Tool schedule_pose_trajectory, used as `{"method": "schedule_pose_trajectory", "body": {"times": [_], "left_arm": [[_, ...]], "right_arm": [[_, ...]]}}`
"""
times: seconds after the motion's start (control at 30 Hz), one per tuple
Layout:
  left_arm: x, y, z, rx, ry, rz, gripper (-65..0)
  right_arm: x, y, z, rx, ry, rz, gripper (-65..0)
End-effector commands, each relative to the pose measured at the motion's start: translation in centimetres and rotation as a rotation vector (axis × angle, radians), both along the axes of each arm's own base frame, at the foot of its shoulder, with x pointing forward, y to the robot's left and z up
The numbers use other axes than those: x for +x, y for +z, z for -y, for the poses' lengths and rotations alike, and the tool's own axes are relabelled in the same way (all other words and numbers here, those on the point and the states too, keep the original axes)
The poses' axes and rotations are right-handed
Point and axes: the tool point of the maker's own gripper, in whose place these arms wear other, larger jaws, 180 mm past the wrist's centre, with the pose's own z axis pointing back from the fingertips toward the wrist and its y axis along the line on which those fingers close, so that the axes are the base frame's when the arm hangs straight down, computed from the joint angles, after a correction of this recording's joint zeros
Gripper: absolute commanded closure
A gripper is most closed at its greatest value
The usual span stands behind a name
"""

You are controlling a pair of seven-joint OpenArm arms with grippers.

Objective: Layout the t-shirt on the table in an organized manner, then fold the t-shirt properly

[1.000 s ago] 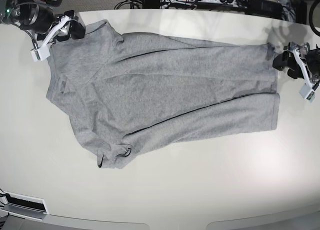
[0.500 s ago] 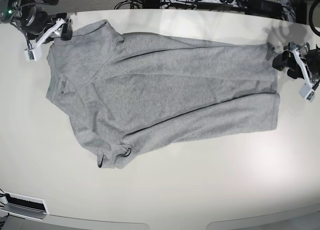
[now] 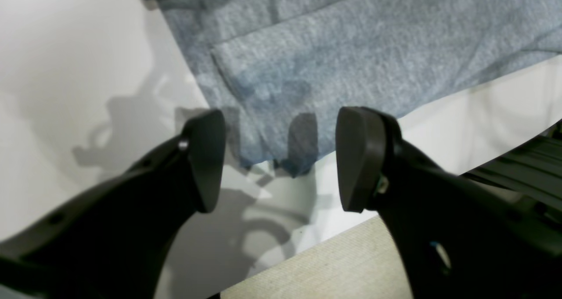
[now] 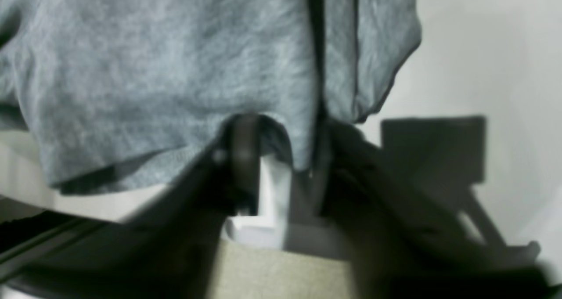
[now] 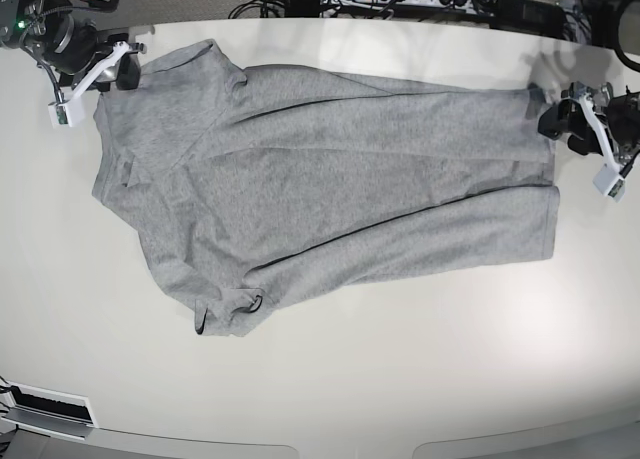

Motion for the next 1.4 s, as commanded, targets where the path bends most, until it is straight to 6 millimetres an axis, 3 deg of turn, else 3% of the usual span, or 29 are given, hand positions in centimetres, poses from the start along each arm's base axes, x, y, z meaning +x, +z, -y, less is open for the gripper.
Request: {"method": "schedule_pose_trajectory", "body": {"times": [0.0,0.03,0.07,0.3,0.63,0.93,1.37], "left_arm": [[0.9,1.1,-0.4,0.005,-0.005,0.034,-40.3],[0.9,1.1,-0.4,0.005,-0.005,0.034,-40.3],[0.9,1.1,-0.4,0.005,-0.005,0.033,-40.3],[0.9,1.1,-0.5,0.013,-0.008,0.033,-40.3],[0.8,1.0,-0.5,0.015,-0.009,0.027,-40.3],[0.8,1.0,-0.5,0.015,-0.009,0.027,-40.3],[0.8,1.0,-0.5,0.015,-0.009,0.026,-40.3]], "right_arm": [[0.7,0.8,0.1,-0.002,0.024,0.038,-8.5],[1.0,1.0,-0.3,0.007,0.055,0.052,-1.1],[1.0,1.1,-0.7,0.014,0.092,0.055,0.0],[1.1,2.5,-2.3,0.055,0.183,0.061,0.0],[4.2,9.2,-5.9,0.143,0.276,0.249,0.0],[7.2,11.0,-6.0,0.141,0.282,0.337,0.0],[9.5,13.3,-6.7,0.193,0.282,0.429,0.0]]}}
